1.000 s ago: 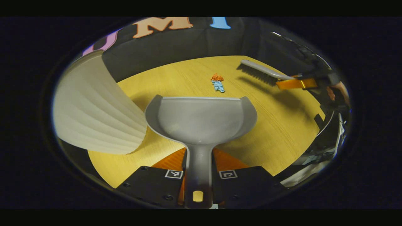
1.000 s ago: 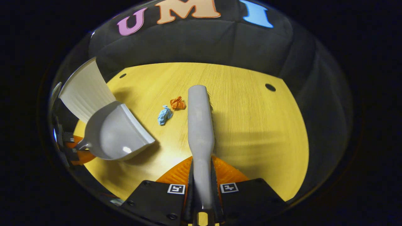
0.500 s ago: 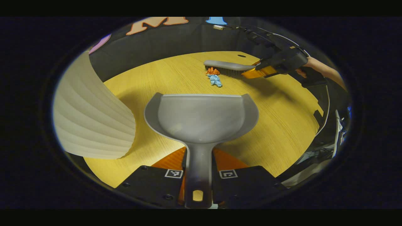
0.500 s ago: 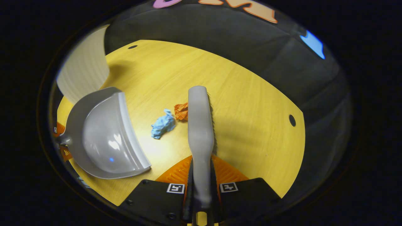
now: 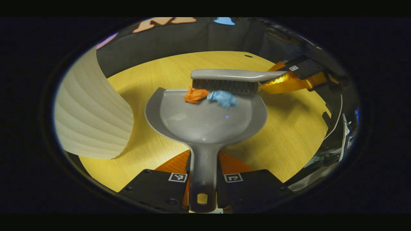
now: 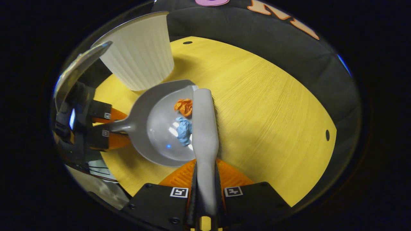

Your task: Pick up the small broom and dustpan from the desktop, sweep the trash into the dustpan with the broom, and then empty the trash into the garbage bin.

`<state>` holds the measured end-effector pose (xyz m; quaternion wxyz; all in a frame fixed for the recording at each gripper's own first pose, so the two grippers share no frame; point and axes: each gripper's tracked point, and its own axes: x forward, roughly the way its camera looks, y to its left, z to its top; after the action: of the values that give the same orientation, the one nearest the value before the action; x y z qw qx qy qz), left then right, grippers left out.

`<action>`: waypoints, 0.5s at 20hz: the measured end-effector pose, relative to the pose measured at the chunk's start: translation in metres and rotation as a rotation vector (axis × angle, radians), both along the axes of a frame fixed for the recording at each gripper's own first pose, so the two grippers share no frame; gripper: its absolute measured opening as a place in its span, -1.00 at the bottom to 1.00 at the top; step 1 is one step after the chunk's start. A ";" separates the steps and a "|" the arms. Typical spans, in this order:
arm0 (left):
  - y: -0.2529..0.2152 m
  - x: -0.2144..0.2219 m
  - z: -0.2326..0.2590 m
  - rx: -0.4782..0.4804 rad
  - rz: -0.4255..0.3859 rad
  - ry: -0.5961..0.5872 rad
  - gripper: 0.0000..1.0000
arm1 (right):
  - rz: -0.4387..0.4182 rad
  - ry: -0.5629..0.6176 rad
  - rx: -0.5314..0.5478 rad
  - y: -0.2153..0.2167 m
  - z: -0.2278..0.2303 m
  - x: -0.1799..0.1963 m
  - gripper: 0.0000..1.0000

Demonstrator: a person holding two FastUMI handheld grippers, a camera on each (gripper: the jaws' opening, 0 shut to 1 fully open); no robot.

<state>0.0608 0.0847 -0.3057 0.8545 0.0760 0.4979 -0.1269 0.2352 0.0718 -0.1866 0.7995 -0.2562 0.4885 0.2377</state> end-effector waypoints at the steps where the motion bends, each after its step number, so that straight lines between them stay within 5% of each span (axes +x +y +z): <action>1: 0.001 -0.002 -0.001 -0.005 0.006 -0.003 -0.46 | -0.007 -0.001 0.022 0.001 0.003 -0.002 -0.47; 5: 0.000 0.001 0.004 -0.027 0.032 -0.035 -0.46 | -0.106 -0.085 0.153 -0.008 0.042 -0.011 -0.47; 10: -0.006 0.019 0.035 -0.062 0.037 -0.132 -0.46 | -0.305 -0.226 0.227 -0.079 0.055 -0.032 -0.53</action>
<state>0.0795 0.0785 -0.2705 0.8896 0.0483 0.4378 -0.1210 0.2034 -0.0071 -0.1315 0.8996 -0.1129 0.3989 0.1372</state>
